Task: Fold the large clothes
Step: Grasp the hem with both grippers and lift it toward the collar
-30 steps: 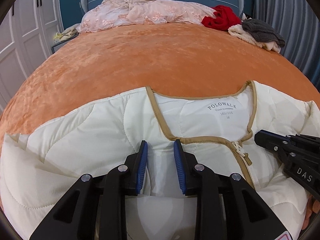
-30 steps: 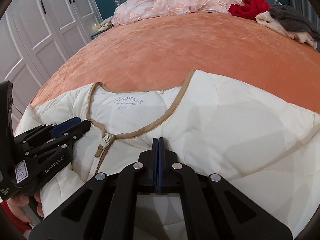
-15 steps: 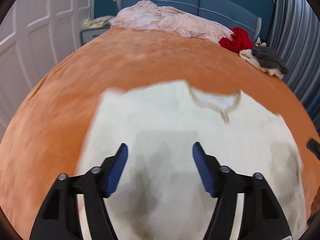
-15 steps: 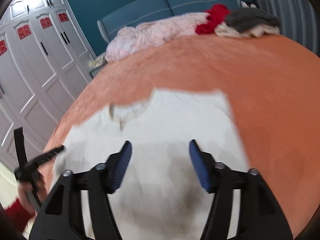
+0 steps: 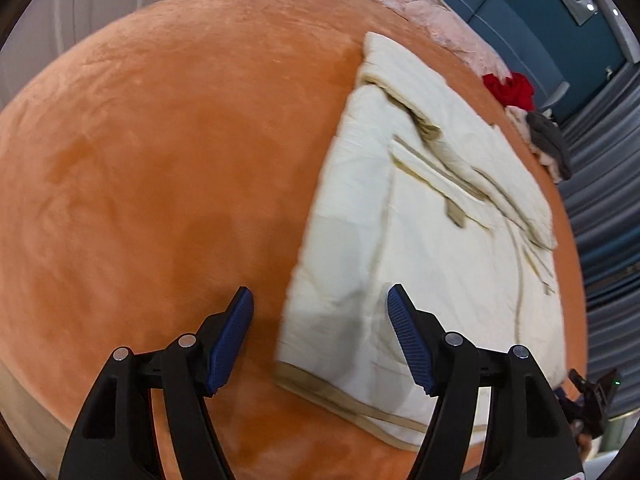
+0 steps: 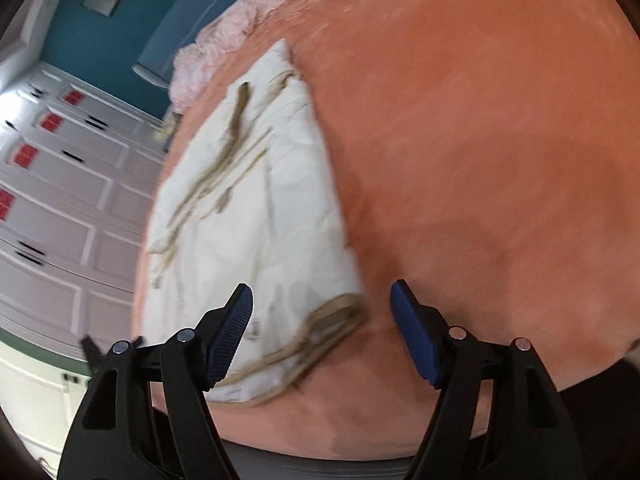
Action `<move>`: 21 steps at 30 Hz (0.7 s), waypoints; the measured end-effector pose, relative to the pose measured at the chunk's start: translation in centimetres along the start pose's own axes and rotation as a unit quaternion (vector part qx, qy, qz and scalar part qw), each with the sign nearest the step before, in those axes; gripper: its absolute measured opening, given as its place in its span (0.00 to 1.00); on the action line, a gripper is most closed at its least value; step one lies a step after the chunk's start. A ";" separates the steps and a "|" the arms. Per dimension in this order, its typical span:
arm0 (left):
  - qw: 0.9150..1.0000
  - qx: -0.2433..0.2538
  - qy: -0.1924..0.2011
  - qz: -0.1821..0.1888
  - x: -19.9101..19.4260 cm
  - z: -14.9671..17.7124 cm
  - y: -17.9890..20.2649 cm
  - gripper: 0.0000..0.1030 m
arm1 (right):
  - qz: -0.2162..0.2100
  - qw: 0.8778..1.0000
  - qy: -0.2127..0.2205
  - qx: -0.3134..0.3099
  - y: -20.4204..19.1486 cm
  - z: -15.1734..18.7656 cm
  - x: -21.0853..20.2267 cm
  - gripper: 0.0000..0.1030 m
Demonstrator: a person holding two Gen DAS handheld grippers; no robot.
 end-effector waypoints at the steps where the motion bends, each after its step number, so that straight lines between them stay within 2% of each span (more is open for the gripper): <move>1: 1.000 -0.010 0.001 0.007 0.1 0.0 0.4 0.63 | -0.005 1.000 0.001 0.005 -0.6 0.2 0.4 0.68; 3: 1.000 -0.020 -0.002 0.008 0.4 0.0 0.9 0.54 | -0.010 1.000 0.001 0.008 -1.4 0.4 1.4 0.65; 4: 1.000 -0.024 -0.004 0.006 0.6 0.0 1.0 0.39 | -0.008 1.000 0.002 0.005 -1.7 0.4 1.7 0.62; 5: 1.000 -0.025 -0.006 0.005 0.7 -0.1 1.1 0.23 | -0.008 1.000 0.001 0.000 -2.1 0.5 2.1 0.47; 6: 1.000 -0.027 -0.009 0.006 0.7 -0.1 1.2 0.13 | -0.003 1.000 -0.002 -0.004 -2.4 0.6 2.5 0.25; 7: 1.000 -0.025 -0.006 0.002 0.2 -0.3 1.3 0.09 | 0.004 1.000 -0.003 -0.008 -2.2 0.4 2.4 0.09; 12: 1.000 0.000 0.020 0.017 -3.4 -1.3 2.3 0.05 | -0.012 0.999 0.025 -0.045 -4.6 -1.0 -1.1 0.04; 15: 0.999 0.023 0.026 0.021 -6.1 -1.1 3.4 0.05 | -0.014 0.996 0.022 -0.083 -5.9 -0.8 -3.9 0.04; 18: 0.998 0.054 0.018 0.019 -9.6 0.7 3.6 0.05 | -0.007 0.992 -0.006 -0.122 -6.1 0.9 -7.3 0.04; 21: 0.997 0.083 -0.006 0.008 -13.5 4.0 3.1 0.05 | 0.014 0.983 -0.057 -0.174 -5.5 3.9 -11.3 0.04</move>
Point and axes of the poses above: each gripper's, at about its wrist camera, not at the fingertips, and x roughly the way its jaws point, y to its right, z to its underside, the point moved 10 cm from there along x, roughly the way its jaws point, and after that the axes turned 12 degrees about y, right-handed, at the moved point
